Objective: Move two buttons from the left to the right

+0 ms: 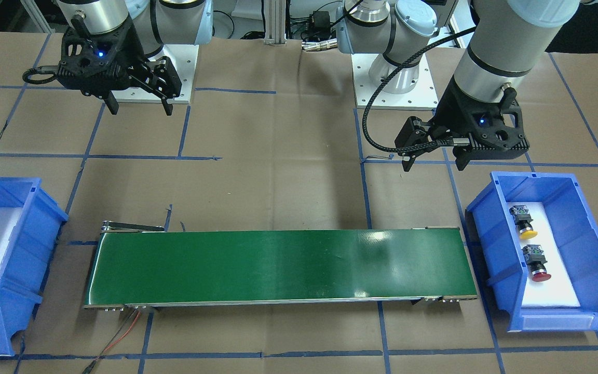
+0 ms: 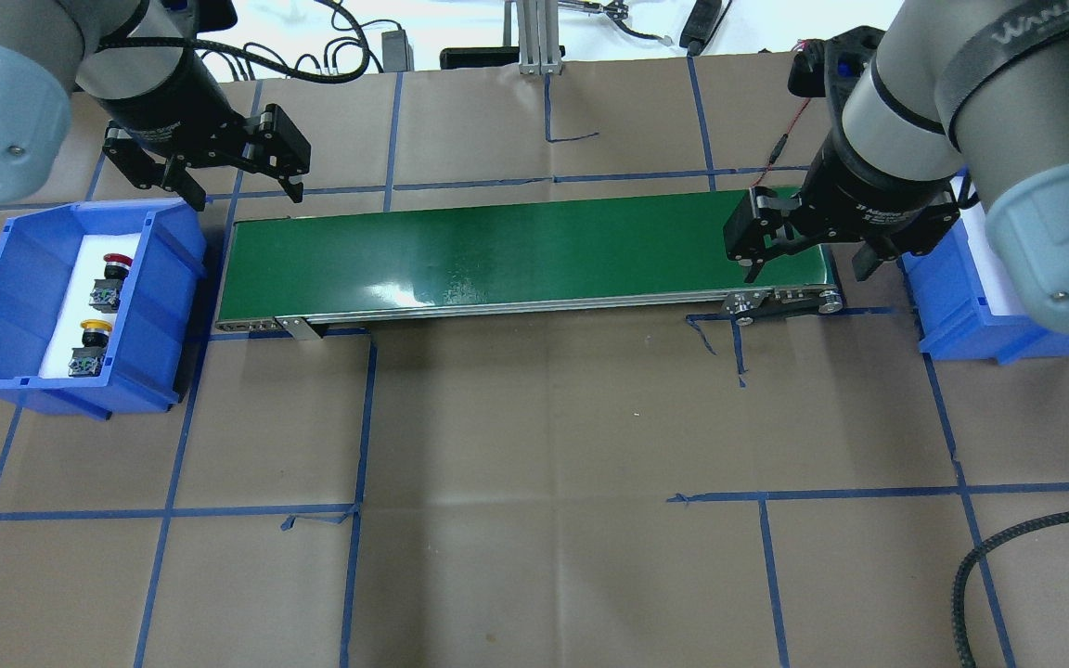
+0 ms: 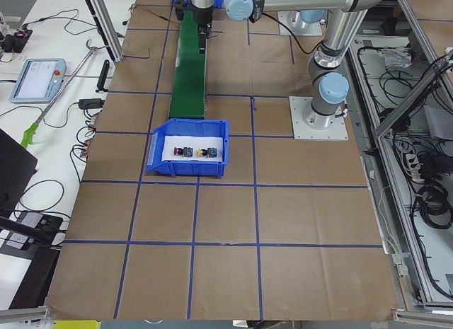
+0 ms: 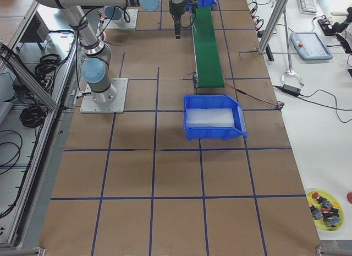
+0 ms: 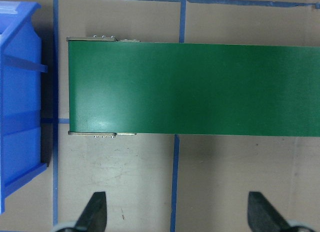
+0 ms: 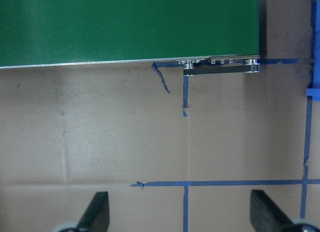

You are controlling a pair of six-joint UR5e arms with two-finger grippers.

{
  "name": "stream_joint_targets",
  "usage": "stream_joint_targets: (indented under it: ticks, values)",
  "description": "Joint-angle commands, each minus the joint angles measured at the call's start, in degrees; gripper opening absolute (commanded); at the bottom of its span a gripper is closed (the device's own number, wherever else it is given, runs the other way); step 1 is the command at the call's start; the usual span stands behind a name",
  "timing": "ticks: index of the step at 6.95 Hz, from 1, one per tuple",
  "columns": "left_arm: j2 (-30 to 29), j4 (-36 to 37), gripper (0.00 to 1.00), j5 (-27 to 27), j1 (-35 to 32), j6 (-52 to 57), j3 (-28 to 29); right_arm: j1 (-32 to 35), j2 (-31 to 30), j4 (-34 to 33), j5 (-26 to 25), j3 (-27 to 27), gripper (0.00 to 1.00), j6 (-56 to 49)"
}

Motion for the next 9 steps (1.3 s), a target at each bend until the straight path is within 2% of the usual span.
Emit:
stream_joint_targets:
  ticks: [1,9]
  values:
    - [0.0,0.0,1.0,0.0,0.0,0.0,0.2,0.0,0.0,0.0,0.0,0.0,1.0,0.0]
    - [-0.1,-0.3,1.0,0.8,1.1,2.4,-0.7,0.0,0.0,0.0,0.0,0.0,1.0,0.0]
